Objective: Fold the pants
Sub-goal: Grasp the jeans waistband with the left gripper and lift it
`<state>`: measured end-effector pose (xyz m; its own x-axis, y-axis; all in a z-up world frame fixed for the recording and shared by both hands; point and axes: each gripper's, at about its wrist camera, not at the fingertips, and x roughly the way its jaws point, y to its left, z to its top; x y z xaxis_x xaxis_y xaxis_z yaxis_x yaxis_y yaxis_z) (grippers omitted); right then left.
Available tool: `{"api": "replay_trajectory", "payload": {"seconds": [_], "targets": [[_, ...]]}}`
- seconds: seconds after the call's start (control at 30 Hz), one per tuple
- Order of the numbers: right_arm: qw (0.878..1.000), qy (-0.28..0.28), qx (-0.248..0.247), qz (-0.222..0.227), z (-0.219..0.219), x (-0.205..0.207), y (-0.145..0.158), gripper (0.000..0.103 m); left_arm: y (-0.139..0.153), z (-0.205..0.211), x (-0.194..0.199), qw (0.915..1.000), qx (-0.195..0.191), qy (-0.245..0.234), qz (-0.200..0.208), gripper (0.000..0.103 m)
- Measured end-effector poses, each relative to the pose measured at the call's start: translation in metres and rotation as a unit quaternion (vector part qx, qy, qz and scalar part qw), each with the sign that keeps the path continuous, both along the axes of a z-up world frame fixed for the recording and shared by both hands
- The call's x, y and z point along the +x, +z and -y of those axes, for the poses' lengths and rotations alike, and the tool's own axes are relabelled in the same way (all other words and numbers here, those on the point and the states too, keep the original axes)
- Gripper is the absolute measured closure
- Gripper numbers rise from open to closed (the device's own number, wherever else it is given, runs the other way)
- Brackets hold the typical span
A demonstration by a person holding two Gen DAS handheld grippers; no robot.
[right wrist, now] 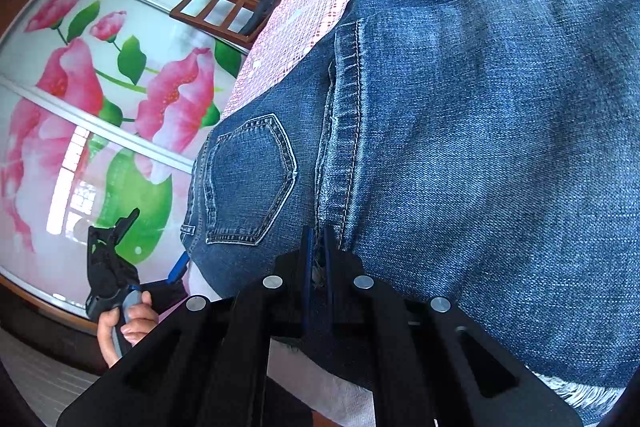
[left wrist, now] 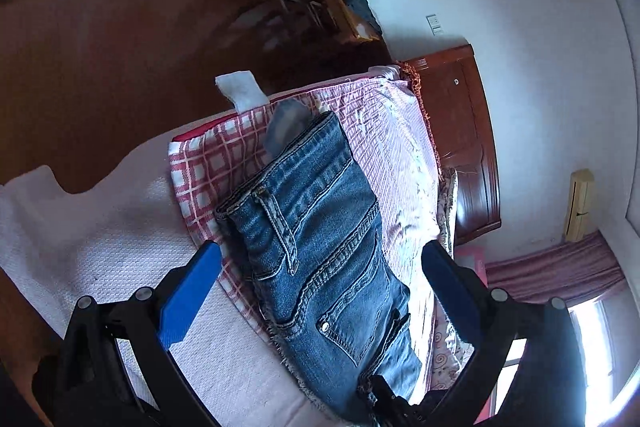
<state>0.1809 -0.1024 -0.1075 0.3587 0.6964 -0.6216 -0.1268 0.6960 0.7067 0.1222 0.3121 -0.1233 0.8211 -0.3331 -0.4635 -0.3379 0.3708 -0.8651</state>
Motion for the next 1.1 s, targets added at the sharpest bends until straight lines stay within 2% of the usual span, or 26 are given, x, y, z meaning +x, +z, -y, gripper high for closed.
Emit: {"api": "replay_trajectory", "payload": {"seconds": [0.33, 0.47, 0.6, 0.63, 0.67, 0.7, 0.73, 0.77, 0.93, 1.1], "targets": [[1.0, -0.004, 0.008, 0.001, -0.002, 0.0, 0.0, 0.101, -0.007, -0.002, 0.018, 0.9997, -0.009, 0.007, -0.021, 0.002], [1.0, -0.006, 0.012, 0.001, 0.002, 0.0, -0.001, 0.101, -0.004, 0.003, 0.023, 0.9992, 0.004, 0.011, -0.037, 0.002], [1.0, -0.007, 0.014, 0.001, 0.005, -0.001, -0.003, 0.101, 0.001, 0.015, 0.028, 0.9969, 0.045, 0.016, -0.063, 0.004], [1.0, -0.007, 0.014, 0.001, 0.005, -0.001, -0.002, 0.101, 0.002, 0.016, 0.03, 0.9955, 0.054, 0.021, -0.075, 0.014], [1.0, -0.007, 0.014, 0.001, 0.005, -0.001, -0.002, 0.101, 0.002, 0.018, 0.03, 0.9924, 0.069, 0.029, -0.097, 0.045], [1.0, -0.006, 0.014, 0.001, 0.005, -0.001, -0.002, 0.101, 0.0, 0.017, 0.03, 0.9877, 0.081, 0.04, -0.128, 0.064], [1.0, -0.007, 0.014, 0.001, 0.005, -0.001, -0.002, 0.101, -0.005, 0.013, 0.027, 0.9866, 0.073, 0.051, -0.137, 0.073], [1.0, -0.007, 0.014, 0.001, 0.005, -0.001, -0.002, 0.101, -0.008, 0.011, 0.024, 0.9884, 0.059, 0.056, -0.128, 0.076], [1.0, -0.005, 0.018, 0.0, 0.007, -0.001, -0.002, 0.101, -0.01, 0.008, 0.02, 0.9904, 0.046, 0.057, -0.117, 0.088], [1.0, -0.006, 0.021, -0.01, 0.01, 0.004, -0.002, 0.101, 0.01, 0.017, 0.011, 0.9927, 0.059, 0.067, -0.081, 0.09]]}}
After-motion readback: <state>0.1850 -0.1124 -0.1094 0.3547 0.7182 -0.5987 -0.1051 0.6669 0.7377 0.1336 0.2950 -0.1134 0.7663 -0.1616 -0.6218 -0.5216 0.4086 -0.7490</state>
